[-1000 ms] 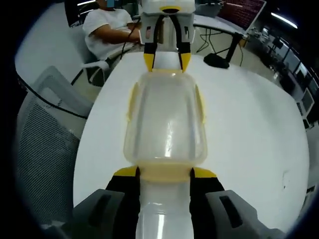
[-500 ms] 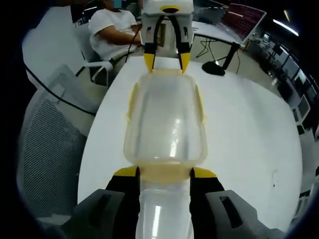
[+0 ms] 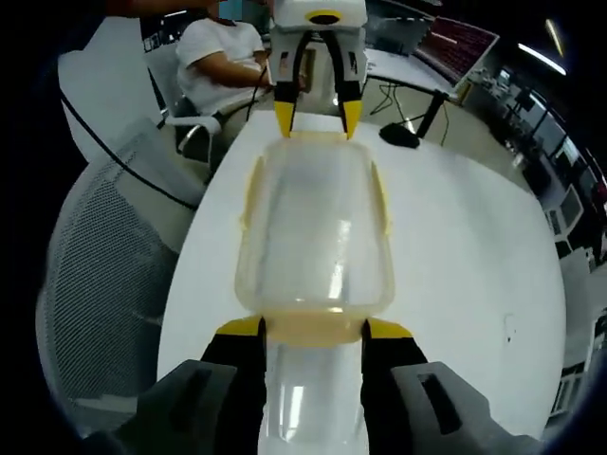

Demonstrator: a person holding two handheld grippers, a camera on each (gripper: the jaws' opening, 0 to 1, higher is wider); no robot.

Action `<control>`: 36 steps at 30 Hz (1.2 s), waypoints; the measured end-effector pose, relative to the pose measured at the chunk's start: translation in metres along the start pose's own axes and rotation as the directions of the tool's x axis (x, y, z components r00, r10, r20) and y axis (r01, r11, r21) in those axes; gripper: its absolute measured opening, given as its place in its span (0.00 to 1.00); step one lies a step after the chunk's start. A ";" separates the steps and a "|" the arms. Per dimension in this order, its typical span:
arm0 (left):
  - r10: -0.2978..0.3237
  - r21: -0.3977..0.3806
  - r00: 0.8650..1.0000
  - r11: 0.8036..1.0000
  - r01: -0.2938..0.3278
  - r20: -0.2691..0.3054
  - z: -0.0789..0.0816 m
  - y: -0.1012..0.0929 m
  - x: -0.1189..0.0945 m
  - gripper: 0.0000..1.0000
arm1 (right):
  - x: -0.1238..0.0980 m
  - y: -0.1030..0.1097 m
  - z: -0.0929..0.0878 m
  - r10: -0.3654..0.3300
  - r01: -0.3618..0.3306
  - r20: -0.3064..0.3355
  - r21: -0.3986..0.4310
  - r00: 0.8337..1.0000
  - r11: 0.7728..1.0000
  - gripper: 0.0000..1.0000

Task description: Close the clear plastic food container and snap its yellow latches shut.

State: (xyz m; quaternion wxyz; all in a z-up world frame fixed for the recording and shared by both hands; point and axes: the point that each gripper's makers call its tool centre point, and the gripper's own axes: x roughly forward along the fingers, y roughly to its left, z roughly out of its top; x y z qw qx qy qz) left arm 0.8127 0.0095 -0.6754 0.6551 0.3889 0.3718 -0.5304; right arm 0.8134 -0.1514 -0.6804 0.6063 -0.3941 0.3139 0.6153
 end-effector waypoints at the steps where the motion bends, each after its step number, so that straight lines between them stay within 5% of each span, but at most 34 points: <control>1: 0.001 0.000 1.000 1.000 -0.001 0.003 0.002 0.000 0.000 0.31 | -0.002 0.000 -0.001 0.000 0.000 0.001 0.002 1.000 1.000 0.35; 36: -0.060 0.024 0.997 0.998 0.059 0.042 0.081 -0.007 0.043 0.32 | -0.043 0.011 -0.085 0.004 -0.002 -0.052 0.049 0.999 0.999 0.35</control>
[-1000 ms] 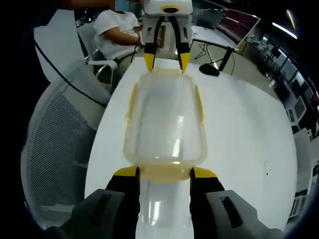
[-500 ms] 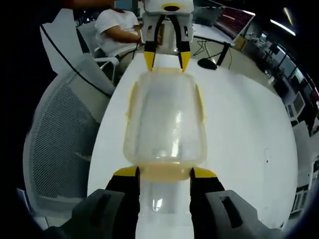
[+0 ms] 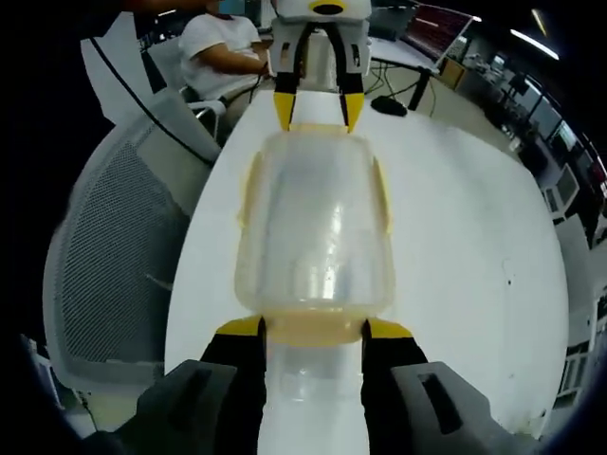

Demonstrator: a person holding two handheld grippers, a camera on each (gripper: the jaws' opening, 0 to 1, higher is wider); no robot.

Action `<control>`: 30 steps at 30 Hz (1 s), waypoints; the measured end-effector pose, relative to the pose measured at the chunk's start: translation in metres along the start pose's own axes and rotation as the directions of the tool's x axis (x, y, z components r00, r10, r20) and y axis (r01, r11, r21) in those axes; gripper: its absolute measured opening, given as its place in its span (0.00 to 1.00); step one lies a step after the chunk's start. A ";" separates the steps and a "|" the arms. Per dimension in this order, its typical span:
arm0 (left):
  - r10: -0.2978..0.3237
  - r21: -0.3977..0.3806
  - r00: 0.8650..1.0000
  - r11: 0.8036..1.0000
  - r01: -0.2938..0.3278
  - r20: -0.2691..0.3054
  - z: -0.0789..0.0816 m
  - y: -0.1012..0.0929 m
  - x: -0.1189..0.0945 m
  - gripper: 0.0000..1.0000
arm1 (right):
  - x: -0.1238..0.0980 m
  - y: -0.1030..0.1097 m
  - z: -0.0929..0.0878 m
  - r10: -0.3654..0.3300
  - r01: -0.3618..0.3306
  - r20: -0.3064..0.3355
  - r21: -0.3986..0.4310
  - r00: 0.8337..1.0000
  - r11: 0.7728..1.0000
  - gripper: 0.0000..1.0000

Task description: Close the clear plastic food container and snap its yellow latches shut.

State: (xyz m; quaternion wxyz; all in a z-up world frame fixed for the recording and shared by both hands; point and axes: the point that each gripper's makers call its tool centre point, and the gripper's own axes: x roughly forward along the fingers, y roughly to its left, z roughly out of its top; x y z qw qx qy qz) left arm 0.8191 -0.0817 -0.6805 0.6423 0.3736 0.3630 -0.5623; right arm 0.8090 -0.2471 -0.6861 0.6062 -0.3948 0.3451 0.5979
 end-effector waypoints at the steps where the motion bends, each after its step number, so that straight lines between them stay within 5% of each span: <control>1: -0.001 -0.001 1.000 1.000 0.001 0.002 0.003 0.000 0.001 0.32 | 0.000 0.000 -0.002 0.000 0.000 -0.002 0.002 1.000 1.000 0.35; 30: -0.020 0.016 0.999 1.000 0.020 0.036 0.040 0.011 0.042 0.32 | -0.009 -0.013 -0.054 -0.005 0.006 -0.059 0.015 0.998 1.000 0.36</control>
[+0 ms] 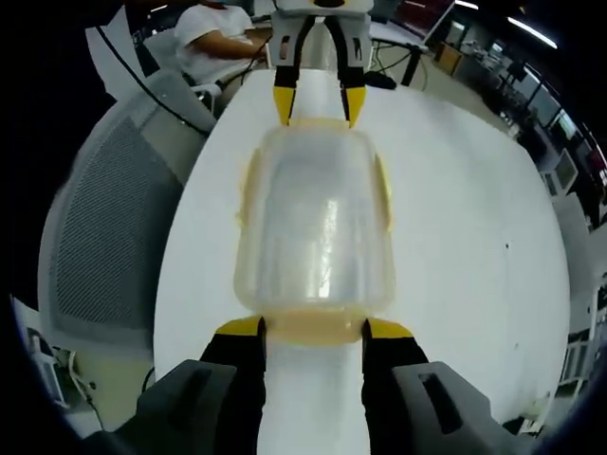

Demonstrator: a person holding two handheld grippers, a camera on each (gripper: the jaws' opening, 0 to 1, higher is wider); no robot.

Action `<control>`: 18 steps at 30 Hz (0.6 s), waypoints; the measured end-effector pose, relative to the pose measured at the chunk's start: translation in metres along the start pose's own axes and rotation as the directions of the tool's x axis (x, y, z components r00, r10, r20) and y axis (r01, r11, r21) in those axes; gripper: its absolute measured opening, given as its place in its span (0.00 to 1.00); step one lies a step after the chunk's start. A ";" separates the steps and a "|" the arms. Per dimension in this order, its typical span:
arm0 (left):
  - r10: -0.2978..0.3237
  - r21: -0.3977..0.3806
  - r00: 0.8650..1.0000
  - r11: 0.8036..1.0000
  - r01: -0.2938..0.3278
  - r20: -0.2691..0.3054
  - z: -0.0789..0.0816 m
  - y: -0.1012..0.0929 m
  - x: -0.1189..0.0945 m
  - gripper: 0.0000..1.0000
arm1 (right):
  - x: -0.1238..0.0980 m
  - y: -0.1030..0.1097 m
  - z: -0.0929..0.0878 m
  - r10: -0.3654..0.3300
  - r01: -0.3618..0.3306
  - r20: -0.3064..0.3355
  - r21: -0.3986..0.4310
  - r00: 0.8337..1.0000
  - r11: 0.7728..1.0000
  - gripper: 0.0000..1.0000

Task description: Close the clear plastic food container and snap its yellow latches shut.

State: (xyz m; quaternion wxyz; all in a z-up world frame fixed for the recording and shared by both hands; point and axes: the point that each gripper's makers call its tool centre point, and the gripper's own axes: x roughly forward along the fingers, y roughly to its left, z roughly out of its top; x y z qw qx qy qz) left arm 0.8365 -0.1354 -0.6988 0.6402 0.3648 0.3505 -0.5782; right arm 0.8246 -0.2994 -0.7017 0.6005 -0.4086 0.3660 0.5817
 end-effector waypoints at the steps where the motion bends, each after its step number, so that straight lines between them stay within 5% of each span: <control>1: 0.000 0.001 1.000 1.000 0.000 0.000 0.001 0.001 0.002 0.32 | 0.000 0.000 -0.001 0.000 0.000 -0.001 -0.002 1.000 1.000 0.36; 18: -0.014 0.007 1.000 1.000 0.014 -0.002 0.012 0.006 0.024 0.32 | 0.010 -0.005 -0.028 0.018 -0.018 -0.056 0.001 0.998 1.000 0.36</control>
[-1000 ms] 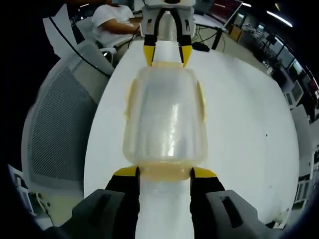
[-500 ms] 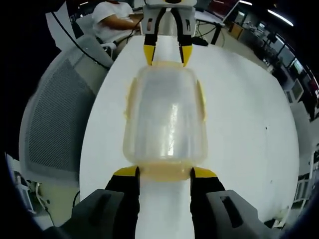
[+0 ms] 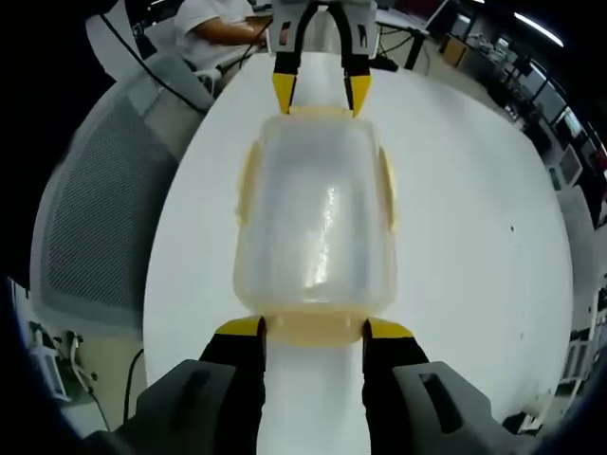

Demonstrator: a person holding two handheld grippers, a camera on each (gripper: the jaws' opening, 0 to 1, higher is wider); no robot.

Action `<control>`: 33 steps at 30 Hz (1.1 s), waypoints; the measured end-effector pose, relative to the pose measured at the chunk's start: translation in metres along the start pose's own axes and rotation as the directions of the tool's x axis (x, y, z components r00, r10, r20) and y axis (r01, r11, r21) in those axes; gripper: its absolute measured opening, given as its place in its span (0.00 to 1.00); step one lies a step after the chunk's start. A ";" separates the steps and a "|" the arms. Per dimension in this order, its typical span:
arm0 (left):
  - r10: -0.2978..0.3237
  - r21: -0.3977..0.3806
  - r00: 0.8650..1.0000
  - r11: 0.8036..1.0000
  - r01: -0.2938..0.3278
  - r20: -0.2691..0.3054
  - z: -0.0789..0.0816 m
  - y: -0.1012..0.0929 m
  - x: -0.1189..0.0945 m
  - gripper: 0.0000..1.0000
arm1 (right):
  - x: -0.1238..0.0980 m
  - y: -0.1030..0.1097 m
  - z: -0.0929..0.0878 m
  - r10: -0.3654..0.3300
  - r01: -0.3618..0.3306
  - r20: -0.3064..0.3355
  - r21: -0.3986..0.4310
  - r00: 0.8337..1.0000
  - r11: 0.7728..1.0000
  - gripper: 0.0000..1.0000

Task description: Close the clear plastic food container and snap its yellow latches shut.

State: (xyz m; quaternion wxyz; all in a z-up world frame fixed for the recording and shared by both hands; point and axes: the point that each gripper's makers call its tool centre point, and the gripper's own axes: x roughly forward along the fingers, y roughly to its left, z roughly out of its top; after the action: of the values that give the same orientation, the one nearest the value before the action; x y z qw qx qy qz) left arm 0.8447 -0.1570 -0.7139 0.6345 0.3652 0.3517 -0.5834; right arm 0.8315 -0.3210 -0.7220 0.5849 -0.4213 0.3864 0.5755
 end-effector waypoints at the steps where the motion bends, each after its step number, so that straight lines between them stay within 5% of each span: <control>1: 0.000 0.002 1.000 1.000 0.000 -0.003 0.000 0.000 0.001 0.32 | 0.001 0.000 -0.001 -0.002 0.002 -0.001 -0.001 1.000 1.000 0.36; 18: -0.013 0.018 1.000 1.000 0.014 -0.028 -0.004 0.002 0.011 0.32 | 0.006 -0.001 -0.006 -0.002 0.001 -0.019 -0.015 1.000 1.000 0.37; 33: 0.000 0.057 1.000 0.998 -0.001 0.011 -0.001 0.002 0.010 0.34 | 0.005 -0.002 -0.006 -0.034 0.033 -0.014 -0.033 0.999 0.999 0.38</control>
State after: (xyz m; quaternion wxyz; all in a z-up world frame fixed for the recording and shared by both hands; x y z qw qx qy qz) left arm 0.8478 -0.1604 -0.7231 0.6259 0.3799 0.3313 -0.5951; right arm 0.8335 -0.3249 -0.7286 0.5846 -0.4413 0.3738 0.5690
